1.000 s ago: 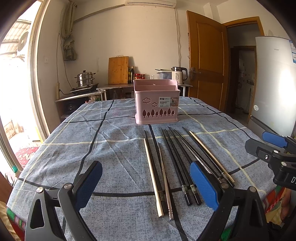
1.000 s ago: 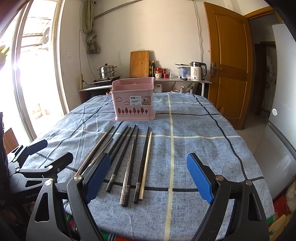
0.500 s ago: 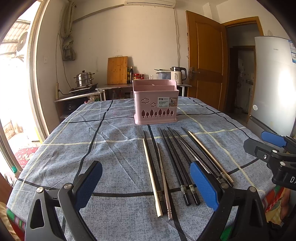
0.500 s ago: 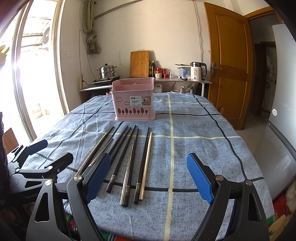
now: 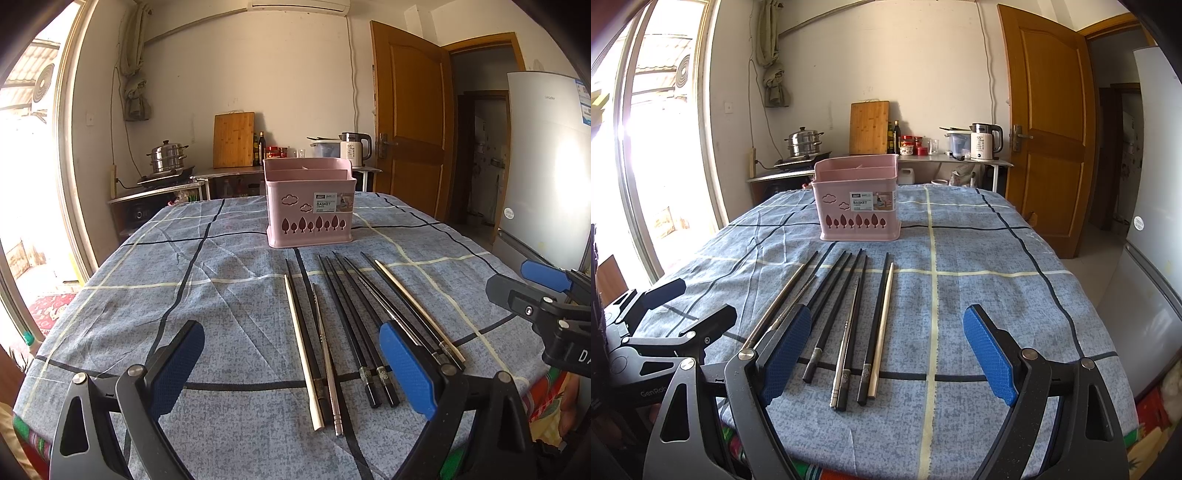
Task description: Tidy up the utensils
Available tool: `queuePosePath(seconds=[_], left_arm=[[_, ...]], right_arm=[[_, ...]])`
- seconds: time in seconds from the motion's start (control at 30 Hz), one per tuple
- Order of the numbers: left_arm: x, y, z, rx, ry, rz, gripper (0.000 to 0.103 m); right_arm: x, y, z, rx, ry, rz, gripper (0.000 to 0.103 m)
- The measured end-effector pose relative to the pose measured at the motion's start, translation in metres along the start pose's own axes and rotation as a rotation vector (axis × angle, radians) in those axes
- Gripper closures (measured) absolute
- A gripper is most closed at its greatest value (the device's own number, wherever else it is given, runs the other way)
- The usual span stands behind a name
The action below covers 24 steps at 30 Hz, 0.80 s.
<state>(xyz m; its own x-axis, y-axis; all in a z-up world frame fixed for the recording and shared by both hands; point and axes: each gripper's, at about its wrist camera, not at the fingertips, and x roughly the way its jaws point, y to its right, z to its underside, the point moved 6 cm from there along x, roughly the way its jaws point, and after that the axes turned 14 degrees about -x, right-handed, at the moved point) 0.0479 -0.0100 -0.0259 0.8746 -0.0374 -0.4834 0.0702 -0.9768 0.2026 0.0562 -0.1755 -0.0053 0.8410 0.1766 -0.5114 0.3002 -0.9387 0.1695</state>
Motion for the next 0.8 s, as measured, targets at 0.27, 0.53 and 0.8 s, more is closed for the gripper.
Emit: queuePosePath(seconds=[0.27, 0.53, 0.8], left_arm=[[-0.002, 0.001, 0.001, 0.002, -0.002, 0.002, 0.006], [0.001, -0.001, 0.002, 0.004, -0.014, 0.007, 0.006], [0.018, -0.006, -0.001, -0.014, -0.063, 0.049, 0.006]], right_arm=[[0.001, 0.0, 0.0, 0.0, 0.0, 0.0, 0.018], [0.002, 0.0, 0.001, 0.003, -0.004, -0.004, 0.018], [0.016, 0.004, -0.001, 0.005, -0.017, -0.019, 0.018]])
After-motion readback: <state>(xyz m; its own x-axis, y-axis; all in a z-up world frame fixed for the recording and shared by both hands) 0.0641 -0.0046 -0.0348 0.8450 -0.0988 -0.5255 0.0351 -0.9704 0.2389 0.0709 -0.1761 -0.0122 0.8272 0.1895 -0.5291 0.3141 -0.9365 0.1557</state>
